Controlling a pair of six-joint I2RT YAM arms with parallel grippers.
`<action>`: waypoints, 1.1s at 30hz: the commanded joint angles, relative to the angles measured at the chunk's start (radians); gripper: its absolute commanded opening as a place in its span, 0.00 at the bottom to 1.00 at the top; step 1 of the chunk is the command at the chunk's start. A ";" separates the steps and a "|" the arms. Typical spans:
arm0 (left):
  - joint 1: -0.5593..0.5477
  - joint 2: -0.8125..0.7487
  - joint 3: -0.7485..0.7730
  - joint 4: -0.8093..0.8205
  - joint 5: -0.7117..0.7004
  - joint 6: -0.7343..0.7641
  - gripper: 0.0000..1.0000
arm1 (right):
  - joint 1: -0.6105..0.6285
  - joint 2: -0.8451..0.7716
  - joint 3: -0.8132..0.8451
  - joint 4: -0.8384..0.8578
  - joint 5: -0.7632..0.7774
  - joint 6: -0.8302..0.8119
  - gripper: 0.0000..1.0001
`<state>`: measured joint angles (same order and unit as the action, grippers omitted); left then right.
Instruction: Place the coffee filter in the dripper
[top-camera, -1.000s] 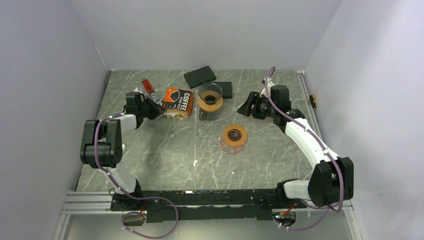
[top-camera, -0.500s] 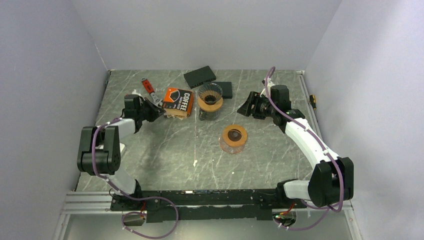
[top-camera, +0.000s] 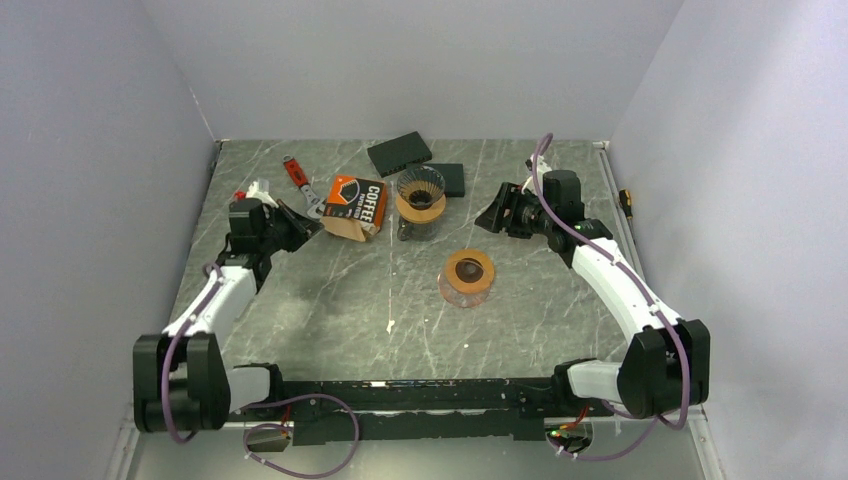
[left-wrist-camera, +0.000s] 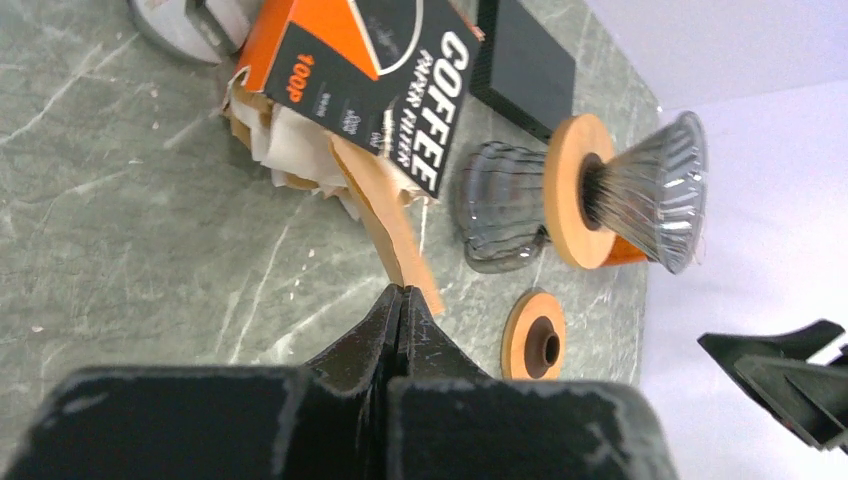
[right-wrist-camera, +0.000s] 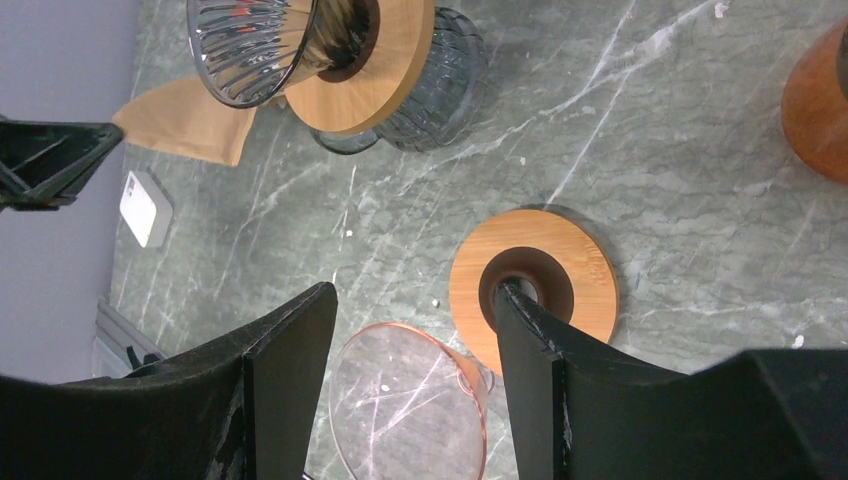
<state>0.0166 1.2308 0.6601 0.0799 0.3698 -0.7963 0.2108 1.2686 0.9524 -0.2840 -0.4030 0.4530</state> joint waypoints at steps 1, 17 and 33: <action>0.004 -0.130 0.039 -0.076 0.055 0.104 0.00 | -0.004 -0.045 0.050 0.017 -0.006 -0.006 0.64; 0.003 -0.260 0.295 -0.042 0.552 0.302 0.00 | -0.002 -0.139 0.083 0.042 -0.062 -0.011 0.98; -0.157 -0.115 0.545 -0.332 0.775 0.849 0.00 | 0.001 -0.186 0.059 0.237 -0.355 -0.001 1.00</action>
<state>-0.0708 1.1416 1.1561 -0.1322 1.1599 -0.2111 0.2111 1.1091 0.9890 -0.1467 -0.6689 0.4564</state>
